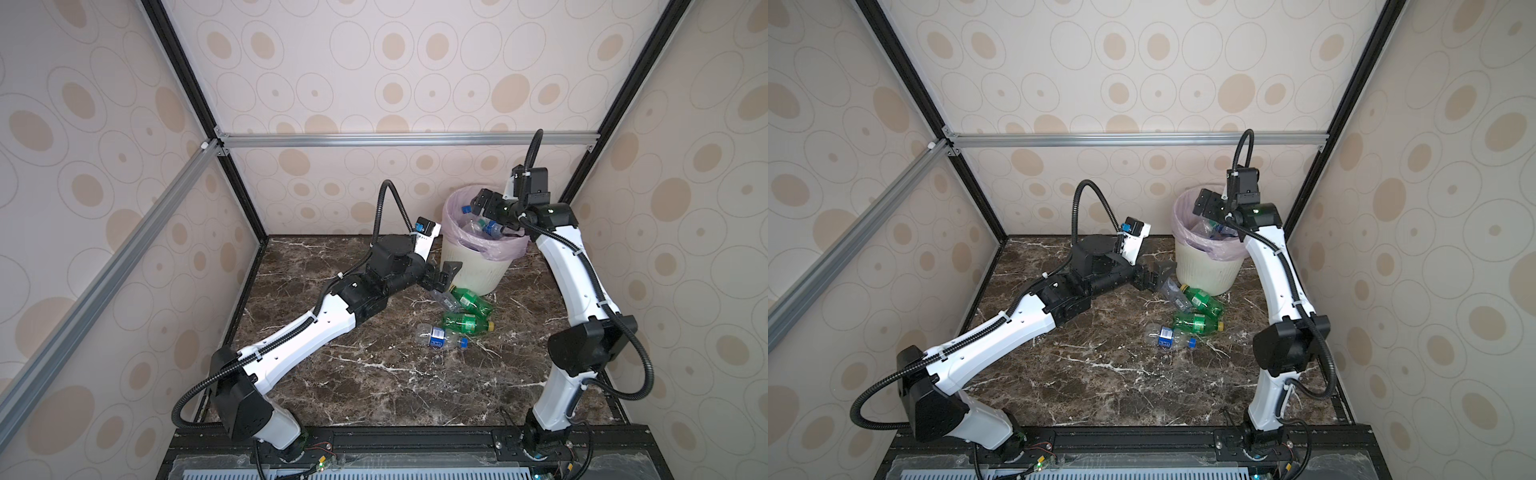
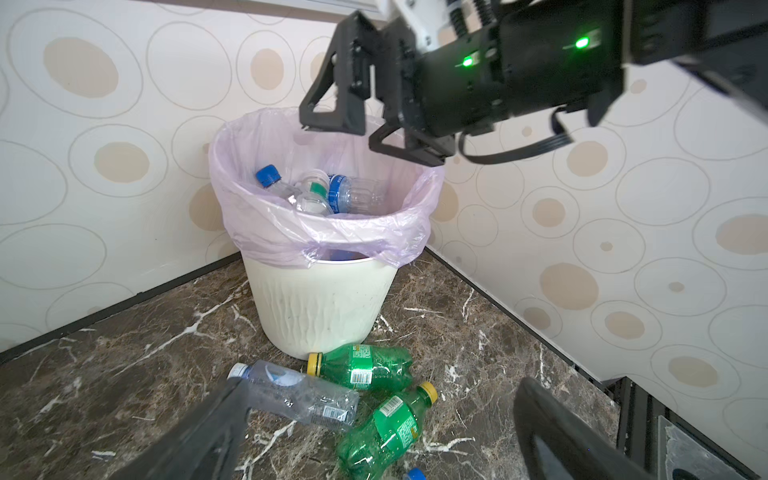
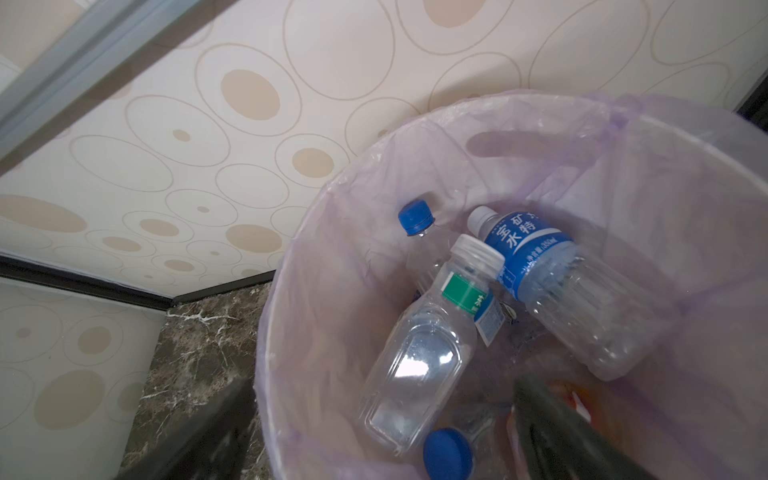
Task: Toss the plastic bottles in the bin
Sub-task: 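Raise the tea bottle over the bin with the right gripper, then open the right gripper above the bin to drop the tea bottle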
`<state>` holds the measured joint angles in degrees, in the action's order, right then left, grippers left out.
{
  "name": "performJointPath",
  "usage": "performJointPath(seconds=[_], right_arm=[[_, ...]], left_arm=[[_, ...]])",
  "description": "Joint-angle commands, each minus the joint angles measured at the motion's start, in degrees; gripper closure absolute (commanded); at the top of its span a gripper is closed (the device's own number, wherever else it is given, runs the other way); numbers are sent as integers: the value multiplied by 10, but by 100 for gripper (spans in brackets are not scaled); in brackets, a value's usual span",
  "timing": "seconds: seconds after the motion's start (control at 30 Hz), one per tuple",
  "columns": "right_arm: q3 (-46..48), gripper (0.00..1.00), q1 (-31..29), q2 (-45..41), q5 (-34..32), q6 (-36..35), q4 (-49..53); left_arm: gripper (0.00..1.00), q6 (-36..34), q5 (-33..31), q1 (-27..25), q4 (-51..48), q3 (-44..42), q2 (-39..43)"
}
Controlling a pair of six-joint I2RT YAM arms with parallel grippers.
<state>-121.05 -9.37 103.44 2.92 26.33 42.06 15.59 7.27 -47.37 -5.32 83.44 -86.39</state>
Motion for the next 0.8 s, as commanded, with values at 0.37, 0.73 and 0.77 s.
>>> performJointPath(seconds=[0.37, 0.73, 0.77], right_arm=[[48, 0, 0, -112, 16, -3, -35], [243, 0, -13, -229, 3, -16, -76], [257, 0, -15, -238, 0, -18, -75]], left_arm=[[1, 7, -32, -5, -3, -18, 3], [1, 7, -110, -3, -46, -17, -21], [1, 5, -102, -3, -50, -18, -24]])
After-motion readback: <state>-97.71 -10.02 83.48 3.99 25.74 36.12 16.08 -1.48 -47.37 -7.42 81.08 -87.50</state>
